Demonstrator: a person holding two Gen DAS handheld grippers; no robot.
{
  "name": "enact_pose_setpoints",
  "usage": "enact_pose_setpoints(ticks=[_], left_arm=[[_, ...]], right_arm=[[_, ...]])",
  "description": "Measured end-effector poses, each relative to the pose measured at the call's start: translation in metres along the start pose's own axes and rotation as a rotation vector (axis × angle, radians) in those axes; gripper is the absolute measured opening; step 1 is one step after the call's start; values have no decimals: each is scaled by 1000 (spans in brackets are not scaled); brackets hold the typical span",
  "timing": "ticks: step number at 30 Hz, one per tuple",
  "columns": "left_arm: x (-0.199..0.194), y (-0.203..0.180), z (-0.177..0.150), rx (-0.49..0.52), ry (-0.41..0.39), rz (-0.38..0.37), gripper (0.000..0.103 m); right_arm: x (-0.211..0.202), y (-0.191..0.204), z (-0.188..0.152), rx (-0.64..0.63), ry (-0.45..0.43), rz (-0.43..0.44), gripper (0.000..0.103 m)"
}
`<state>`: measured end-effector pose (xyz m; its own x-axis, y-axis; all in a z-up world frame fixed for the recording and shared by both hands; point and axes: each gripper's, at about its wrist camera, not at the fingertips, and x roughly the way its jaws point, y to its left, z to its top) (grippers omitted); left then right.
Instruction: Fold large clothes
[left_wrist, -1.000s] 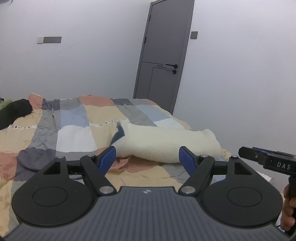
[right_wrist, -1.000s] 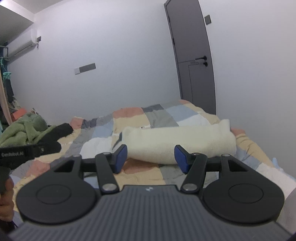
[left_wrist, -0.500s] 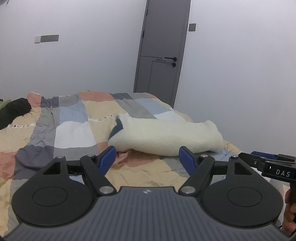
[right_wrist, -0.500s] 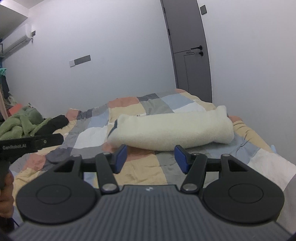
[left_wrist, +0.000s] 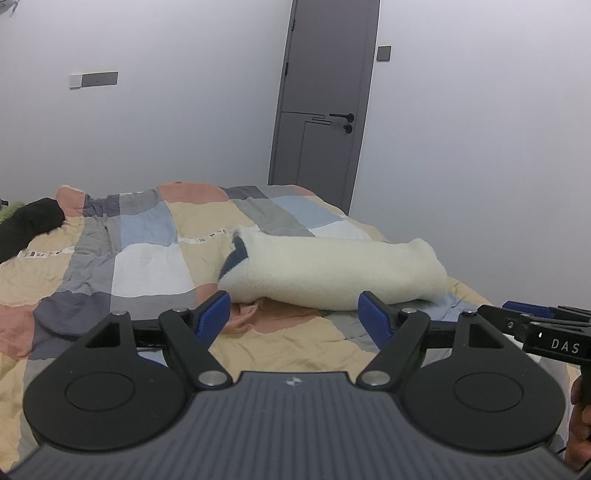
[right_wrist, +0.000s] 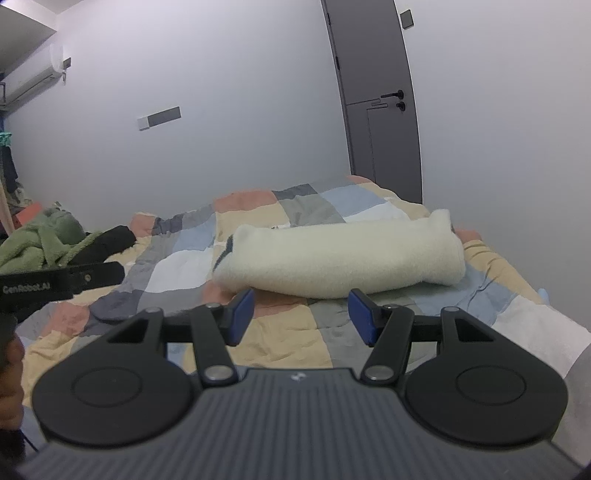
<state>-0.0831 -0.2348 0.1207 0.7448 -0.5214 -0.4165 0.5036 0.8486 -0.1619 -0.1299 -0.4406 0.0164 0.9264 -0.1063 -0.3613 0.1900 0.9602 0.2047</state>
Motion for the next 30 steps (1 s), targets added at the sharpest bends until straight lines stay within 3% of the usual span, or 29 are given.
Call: enact_pose_setpoints(ticks=[15, 22, 30], left_arm=[[-8, 3, 1, -6, -17, -11, 84], [-10, 5, 3, -12, -14, -4, 96], [-10, 1, 4, -3, -13, 9, 101]], right_arm=[[-3, 3, 3, -5, -7, -15, 60], [-4, 4, 3, -10, -12, -19, 60], [-5, 7, 2, -11, -6, -32, 60]])
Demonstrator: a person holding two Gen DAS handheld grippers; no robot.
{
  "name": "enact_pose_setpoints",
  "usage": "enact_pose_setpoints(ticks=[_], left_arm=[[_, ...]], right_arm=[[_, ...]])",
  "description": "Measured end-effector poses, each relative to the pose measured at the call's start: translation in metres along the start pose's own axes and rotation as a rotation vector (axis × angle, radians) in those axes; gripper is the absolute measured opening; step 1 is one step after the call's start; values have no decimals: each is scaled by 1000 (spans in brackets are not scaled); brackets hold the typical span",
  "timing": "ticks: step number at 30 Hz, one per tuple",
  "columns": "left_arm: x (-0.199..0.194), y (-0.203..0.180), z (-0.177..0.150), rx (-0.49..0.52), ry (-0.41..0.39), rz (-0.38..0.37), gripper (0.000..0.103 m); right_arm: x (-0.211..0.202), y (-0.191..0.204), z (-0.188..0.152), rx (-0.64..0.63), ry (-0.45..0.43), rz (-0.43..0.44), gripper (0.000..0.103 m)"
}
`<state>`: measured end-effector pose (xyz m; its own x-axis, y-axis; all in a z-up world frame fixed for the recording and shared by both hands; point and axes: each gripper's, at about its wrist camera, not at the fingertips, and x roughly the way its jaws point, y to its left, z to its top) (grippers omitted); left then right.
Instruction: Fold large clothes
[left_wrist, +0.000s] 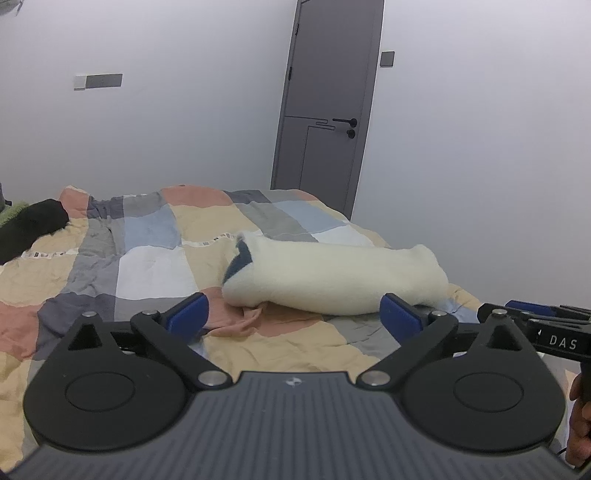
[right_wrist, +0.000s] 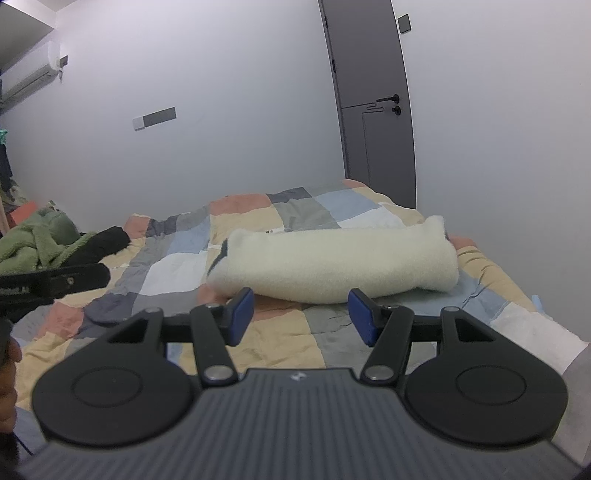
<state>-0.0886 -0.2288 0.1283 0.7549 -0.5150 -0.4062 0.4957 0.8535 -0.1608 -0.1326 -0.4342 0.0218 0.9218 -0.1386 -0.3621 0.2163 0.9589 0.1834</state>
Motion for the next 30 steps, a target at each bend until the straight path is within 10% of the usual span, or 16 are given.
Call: enact_pose_setpoints(ticks=[10, 14, 30], left_arm=[[0, -2, 1, 8, 3, 18, 103], [0, -1, 1, 5, 3, 23, 103], [-3, -5, 3, 20, 12, 45, 103]], right_arm=[[1, 5, 1, -11, 1, -21, 60], [0, 4, 1, -9, -8, -28, 94], [5, 3, 3, -38, 5, -61, 95]])
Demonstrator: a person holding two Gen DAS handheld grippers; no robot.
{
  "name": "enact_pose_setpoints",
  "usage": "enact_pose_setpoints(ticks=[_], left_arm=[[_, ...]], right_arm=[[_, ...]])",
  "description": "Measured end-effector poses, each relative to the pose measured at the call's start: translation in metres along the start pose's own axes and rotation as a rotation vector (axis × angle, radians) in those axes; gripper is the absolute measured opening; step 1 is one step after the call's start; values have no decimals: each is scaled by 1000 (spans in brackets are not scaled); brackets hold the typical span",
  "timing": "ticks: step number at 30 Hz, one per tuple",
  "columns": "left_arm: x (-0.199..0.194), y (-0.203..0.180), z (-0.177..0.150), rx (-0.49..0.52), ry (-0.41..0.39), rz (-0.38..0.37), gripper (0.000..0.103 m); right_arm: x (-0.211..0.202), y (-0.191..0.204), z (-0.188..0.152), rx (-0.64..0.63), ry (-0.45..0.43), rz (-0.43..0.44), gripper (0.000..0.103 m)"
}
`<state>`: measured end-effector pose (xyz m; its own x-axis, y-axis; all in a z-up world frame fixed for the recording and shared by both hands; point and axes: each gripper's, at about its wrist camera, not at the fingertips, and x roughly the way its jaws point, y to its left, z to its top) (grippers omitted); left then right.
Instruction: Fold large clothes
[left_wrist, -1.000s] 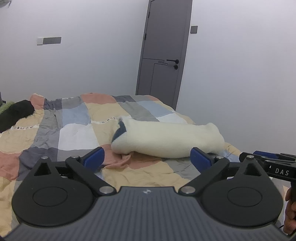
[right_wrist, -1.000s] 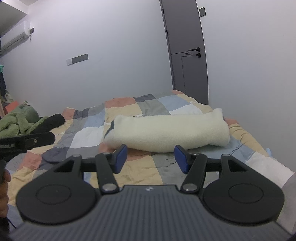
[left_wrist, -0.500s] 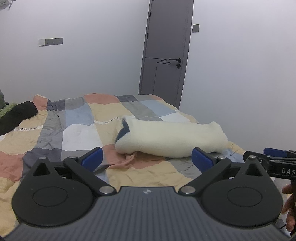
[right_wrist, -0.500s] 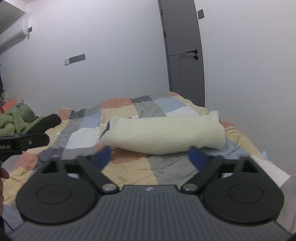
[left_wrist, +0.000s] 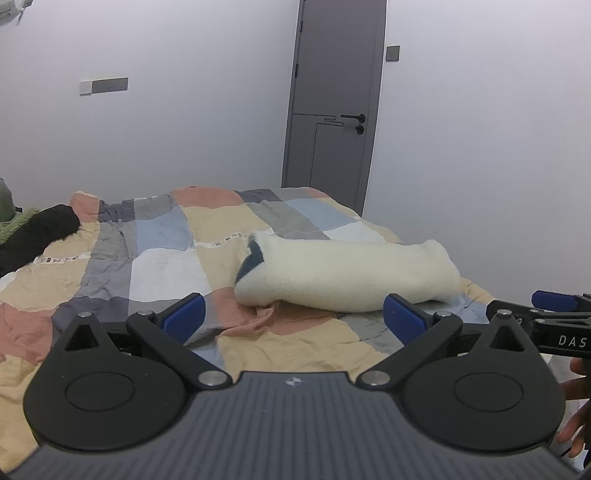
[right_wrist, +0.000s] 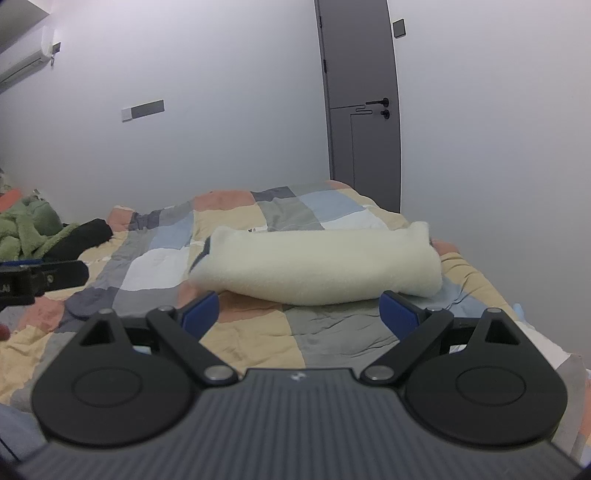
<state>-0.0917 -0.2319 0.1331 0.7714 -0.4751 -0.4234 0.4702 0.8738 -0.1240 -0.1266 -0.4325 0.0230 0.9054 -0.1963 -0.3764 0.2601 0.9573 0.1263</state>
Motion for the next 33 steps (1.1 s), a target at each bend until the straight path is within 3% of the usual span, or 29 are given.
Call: enact_pose_setpoints(ticks=[33], left_arm=[[-4, -3, -2, 23, -9, 3, 103]], right_arm=[[-1, 1, -3, 7, 9, -13, 95]])
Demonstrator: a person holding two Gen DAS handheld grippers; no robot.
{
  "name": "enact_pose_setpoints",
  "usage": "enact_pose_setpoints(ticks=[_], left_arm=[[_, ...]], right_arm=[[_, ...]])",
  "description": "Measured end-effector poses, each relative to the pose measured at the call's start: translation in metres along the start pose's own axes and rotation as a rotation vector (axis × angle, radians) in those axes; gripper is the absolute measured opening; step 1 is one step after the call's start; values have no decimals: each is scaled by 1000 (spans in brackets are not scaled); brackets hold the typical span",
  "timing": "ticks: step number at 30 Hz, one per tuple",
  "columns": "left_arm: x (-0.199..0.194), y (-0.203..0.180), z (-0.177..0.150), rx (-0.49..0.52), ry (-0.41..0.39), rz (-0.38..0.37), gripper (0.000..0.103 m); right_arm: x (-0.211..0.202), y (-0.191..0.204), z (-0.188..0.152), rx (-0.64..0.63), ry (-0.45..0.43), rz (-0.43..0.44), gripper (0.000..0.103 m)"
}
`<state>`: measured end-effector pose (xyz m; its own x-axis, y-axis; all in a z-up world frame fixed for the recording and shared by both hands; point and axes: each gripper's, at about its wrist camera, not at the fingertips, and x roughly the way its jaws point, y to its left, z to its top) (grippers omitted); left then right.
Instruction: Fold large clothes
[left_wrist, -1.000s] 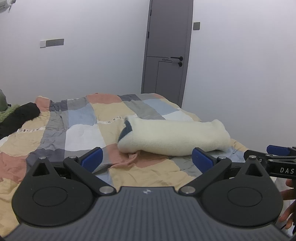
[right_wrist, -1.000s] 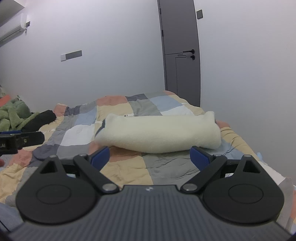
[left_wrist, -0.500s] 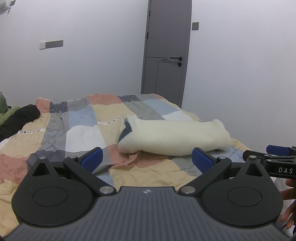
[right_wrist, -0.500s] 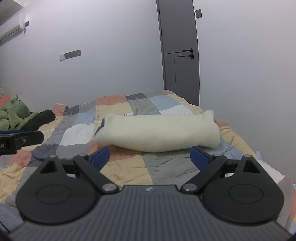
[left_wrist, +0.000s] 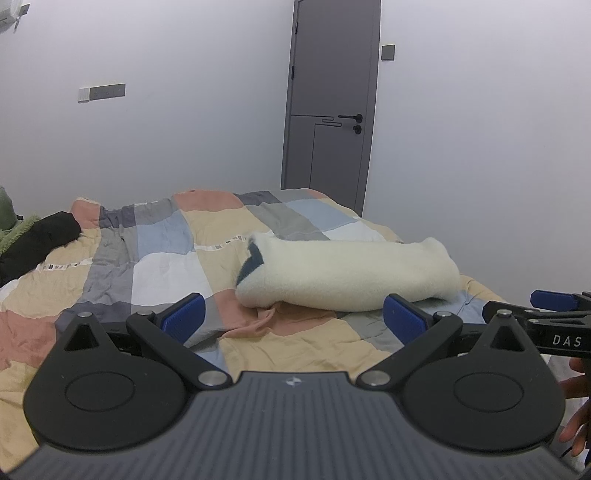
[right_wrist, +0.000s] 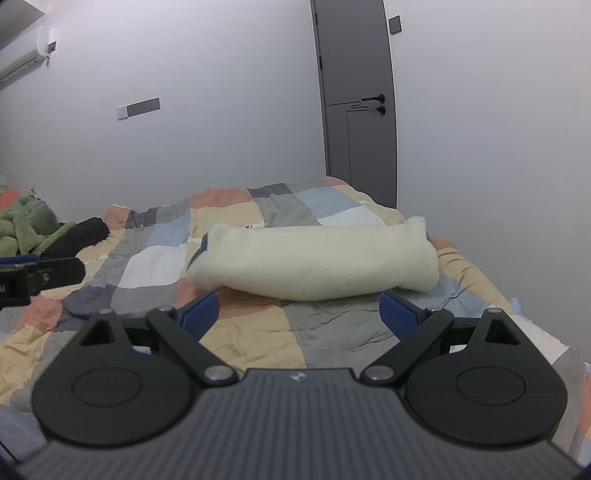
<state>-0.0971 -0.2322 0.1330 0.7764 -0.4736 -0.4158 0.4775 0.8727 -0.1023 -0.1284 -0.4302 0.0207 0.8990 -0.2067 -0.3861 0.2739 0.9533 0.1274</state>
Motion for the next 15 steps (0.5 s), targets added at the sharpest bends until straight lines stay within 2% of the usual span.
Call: enact_pose_setpoints(ticks=[15], left_arm=[[-3, 0, 1, -2, -4, 1, 103]], right_arm=[[0, -1, -2, 0, 1, 1, 95]])
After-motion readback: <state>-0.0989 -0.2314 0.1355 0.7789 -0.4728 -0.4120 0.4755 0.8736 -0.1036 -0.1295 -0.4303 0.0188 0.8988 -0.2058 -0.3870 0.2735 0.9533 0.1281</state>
